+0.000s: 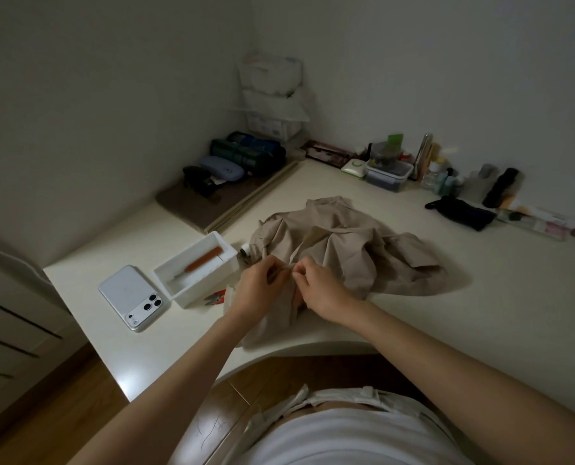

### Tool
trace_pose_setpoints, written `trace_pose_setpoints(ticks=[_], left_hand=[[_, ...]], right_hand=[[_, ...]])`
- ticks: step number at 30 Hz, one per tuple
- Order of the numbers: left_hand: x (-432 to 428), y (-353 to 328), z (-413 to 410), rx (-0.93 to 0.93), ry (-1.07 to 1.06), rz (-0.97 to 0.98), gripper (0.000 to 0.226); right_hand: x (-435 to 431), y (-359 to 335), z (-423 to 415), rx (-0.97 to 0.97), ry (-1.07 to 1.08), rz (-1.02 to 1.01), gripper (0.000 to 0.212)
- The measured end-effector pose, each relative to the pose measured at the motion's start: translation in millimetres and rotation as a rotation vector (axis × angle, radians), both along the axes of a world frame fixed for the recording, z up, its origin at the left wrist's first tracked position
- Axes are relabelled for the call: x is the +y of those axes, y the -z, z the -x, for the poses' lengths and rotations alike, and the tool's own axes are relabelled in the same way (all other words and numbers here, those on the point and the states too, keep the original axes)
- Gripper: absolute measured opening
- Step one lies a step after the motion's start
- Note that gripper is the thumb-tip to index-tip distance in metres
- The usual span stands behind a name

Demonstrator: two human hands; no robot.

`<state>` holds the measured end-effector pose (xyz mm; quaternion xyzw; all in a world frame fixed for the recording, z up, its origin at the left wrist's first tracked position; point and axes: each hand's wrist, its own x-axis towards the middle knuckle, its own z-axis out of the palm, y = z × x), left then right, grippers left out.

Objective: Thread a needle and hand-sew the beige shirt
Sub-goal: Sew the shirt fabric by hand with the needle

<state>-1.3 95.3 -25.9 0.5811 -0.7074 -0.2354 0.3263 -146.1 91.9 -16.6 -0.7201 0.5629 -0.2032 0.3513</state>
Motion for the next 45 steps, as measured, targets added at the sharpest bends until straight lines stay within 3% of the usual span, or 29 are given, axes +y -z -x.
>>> trace_pose_setpoints(ticks=[15, 24, 28, 36, 41, 45], left_hand=[[-6.7, -12.2, 4.7, 0.048, -0.065, -0.01, 0.009], [-8.0, -18.1, 5.4, 0.009, 0.054, -0.021, 0.005], [-10.5, -18.5, 1.0, 0.05, 0.078, -0.064, 0.007], [-13.1, -24.4, 2.7, 0.158, 0.084, -0.183, 0.015], [-10.8, -27.3, 3.5, 0.323, -0.008, -0.265, 0.02], [-9.5, -26.6, -0.7, 0.386, -0.041, -0.243, 0.016]], right_hand=[[0.0, -10.2, 1.9, -0.16, 0.032, -0.106, 0.03], [-9.8, -6.2, 7.7, -0.328, 0.118, -0.027, 0.016], [-10.6, -5.0, 12.8, -0.296, 0.104, 0.03, 0.003], [-10.7, -7.3, 10.9, -0.208, 0.081, 0.197, 0.004], [-6.6, -14.0, 13.0, -0.055, -0.055, 0.255, 0.024], [-9.0, -21.6, 17.5, -0.034, -0.161, 0.159, 0.041]])
